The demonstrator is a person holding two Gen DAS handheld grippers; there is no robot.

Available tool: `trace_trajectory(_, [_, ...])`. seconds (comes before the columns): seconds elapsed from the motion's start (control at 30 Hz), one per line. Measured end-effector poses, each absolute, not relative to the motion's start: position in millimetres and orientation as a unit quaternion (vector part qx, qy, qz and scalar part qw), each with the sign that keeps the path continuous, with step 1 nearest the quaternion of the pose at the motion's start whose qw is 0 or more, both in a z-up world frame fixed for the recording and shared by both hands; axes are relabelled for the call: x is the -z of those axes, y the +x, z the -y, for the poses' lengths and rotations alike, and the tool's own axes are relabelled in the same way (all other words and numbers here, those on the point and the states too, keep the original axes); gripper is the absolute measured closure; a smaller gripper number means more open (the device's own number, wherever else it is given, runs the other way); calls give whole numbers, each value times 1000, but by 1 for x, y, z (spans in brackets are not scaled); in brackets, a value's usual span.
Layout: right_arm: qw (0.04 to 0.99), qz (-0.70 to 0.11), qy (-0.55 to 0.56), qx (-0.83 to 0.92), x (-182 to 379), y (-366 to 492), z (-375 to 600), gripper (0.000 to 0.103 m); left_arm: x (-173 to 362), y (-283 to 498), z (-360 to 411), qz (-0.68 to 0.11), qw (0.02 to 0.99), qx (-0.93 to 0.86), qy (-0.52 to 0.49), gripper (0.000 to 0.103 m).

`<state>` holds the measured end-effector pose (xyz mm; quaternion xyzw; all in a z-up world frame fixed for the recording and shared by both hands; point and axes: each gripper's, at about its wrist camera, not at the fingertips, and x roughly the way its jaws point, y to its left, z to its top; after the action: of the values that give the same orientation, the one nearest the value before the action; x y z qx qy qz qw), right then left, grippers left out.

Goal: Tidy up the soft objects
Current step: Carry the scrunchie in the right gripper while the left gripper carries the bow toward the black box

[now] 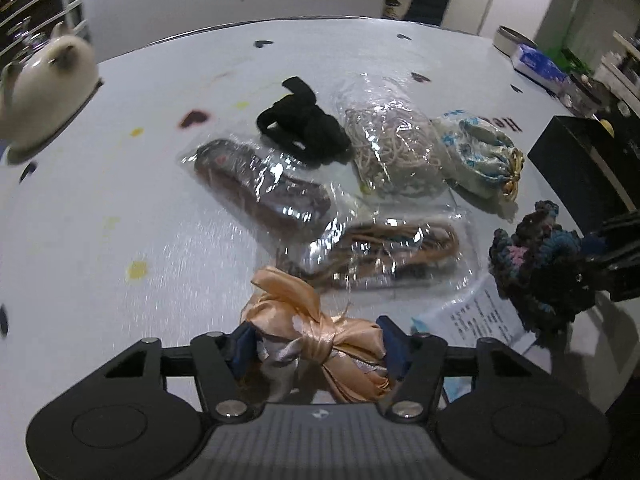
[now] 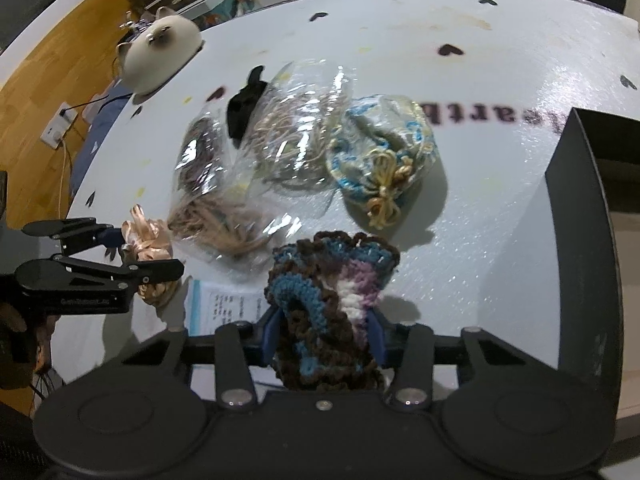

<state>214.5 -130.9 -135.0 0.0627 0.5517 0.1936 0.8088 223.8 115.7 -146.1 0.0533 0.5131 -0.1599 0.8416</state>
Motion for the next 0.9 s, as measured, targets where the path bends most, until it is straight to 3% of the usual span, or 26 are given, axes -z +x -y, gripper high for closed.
trace_trajectory(0.3, [842,-497,47,-207,101,183,140,59,123,169,-120,-483,872,77,-7,44])
trace_trajectory(0.9, [914,-335,67,-217,4,100,194,58,4,81,-55,-339,939,31,-58,44])
